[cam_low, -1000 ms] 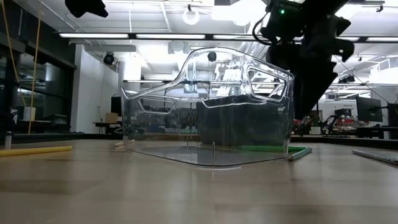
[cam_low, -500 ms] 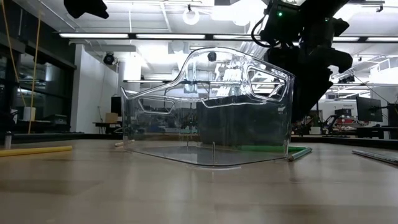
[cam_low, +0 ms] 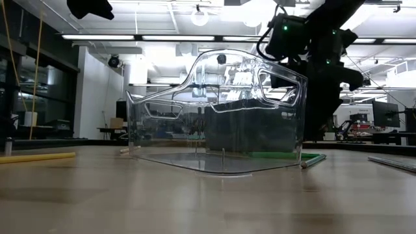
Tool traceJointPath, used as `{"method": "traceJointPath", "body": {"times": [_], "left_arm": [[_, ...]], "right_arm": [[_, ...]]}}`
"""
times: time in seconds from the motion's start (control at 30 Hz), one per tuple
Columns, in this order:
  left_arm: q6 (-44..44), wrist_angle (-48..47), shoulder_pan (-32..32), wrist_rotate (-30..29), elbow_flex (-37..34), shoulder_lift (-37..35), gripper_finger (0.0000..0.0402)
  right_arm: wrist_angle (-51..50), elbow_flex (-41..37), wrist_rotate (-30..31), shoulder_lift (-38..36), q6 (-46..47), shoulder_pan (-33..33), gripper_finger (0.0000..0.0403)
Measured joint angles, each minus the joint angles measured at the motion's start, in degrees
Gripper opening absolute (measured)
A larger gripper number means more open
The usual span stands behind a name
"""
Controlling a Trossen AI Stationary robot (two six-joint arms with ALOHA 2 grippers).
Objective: Sort pens & pencils
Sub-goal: Adjust the blue bin
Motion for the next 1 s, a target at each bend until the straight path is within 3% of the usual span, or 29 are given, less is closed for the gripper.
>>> {"method": "traceJointPath", "body": {"times": [0.5,1.0], "left_arm": [[0.5,0.0,0.0,0.2,0.0,0.0,0.0111],[3.0,-0.5,0.0,0.2,0.0,0.0,0.011]], "right_arm": [[1.6,2.8,-1.1,0.0,3.1,0.1,0.0114],[-13.9,17.2,0.7,-1.6,3.0,1.1,0.0114]]}}
